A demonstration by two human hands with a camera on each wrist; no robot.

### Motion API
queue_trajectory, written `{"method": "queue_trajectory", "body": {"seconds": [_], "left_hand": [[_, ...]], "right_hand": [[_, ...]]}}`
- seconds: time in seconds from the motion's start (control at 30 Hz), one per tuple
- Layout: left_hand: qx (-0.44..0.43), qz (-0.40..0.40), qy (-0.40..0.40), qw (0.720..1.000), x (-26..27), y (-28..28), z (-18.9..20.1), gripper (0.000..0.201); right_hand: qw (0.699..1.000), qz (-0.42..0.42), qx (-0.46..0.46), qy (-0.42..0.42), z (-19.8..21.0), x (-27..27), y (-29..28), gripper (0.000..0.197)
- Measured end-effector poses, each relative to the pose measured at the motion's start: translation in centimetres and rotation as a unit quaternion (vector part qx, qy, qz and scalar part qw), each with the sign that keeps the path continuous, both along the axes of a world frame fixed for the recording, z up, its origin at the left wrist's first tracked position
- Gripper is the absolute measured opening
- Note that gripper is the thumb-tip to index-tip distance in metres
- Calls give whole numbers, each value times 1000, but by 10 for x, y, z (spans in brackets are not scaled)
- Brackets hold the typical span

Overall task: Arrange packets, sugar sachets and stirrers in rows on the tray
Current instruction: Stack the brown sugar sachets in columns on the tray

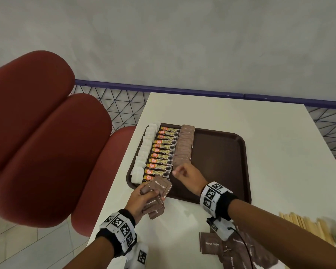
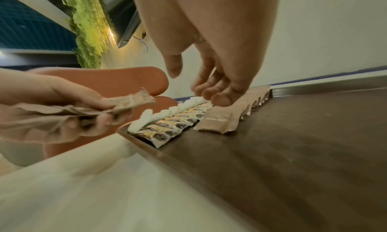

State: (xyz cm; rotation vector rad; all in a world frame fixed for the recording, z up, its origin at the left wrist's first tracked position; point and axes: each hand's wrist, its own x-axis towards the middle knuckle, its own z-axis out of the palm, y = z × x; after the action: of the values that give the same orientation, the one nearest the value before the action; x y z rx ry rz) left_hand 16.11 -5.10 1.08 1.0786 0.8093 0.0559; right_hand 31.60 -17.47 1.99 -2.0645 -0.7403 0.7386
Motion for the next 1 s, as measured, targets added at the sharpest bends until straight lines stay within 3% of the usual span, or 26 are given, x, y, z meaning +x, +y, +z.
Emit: {"method": "queue_trajectory", "body": {"seconds": [0.1,0.17,0.23,0.4,0.53,0.63,0.8,1.0], "left_hand": [[-2,-5,-9,1000,6,-5,2,28],[-8,-6,-12,1000,9,-7,4,32],[-16,-5,-14,1000,10,-8,5,34],[-31,-3,-24,999,9,-7,10,21],[-30,13,-23,999,3,-1,8,19],[-38,24,-19,999,-1,4,6,21],[-42,28,-15,999,-3,7,5,19],[-42,34,-13,998,-9,13,3,24]], "right_hand": [[996,57,6,72,2,-12,1,26],[992,76,9,98,2,-16,2,11],[993,67,13,100,2,-16,0,22],[999,-23,-7,35,5,2,-7,28],[995,-70,-58,-35,5,24,-17,8],[987,-80,-127,-58,0,33,-16,20],[975,-51,-197,-93,1,31,-5,32],[945,2,-275,-175,-11,25,13,30]]}}
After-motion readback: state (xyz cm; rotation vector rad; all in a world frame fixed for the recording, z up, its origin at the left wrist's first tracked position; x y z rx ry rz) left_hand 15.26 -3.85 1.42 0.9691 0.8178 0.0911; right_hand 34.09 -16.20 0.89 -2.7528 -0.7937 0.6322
